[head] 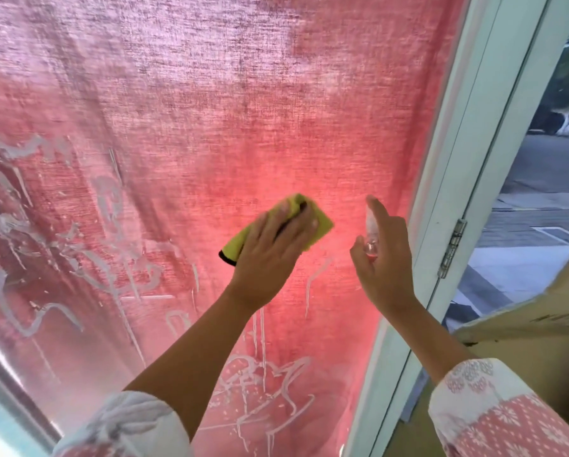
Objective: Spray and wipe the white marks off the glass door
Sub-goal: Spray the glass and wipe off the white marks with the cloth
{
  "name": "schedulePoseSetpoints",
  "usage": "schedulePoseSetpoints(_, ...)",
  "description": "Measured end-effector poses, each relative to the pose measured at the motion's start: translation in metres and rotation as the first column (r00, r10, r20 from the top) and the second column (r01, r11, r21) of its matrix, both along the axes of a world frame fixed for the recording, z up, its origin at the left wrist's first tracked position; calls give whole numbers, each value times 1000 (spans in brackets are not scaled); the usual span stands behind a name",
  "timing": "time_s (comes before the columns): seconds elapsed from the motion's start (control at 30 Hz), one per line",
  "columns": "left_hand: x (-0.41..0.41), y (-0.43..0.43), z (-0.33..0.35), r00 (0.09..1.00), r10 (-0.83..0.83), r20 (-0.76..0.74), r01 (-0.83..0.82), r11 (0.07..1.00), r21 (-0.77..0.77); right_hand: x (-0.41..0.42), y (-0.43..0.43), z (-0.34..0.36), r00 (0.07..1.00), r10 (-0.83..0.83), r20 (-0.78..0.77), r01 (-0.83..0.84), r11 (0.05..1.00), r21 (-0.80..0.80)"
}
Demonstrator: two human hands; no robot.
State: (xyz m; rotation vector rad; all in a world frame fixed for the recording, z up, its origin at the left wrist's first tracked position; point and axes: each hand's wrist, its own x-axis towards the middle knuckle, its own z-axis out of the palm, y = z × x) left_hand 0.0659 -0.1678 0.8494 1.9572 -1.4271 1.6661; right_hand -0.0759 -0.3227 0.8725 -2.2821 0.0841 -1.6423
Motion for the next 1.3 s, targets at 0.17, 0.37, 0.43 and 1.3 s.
schedulePoseSetpoints(0.17,11,20,-38,997,-6,78,-8,983,186,-14,-21,-4,999,-36,-35,32,994,-106)
schedulePoseSetpoints(0.37,-24,-26,13,968,-20,-252,-60,950,-306,-20,-49,-3,985,-163,58,172,956,-237)
schedulePoseSetpoints(0.43,-29,-38,5,970,-13,-241,-65,947,-314,-20,-56,-5,985,-167,53,175,954,-242)
schedulePoseSetpoints(1.3,-49,-81,-50,998,53,36,-59,979,195,-40,-97,-30,992,-121,21,121,946,-301)
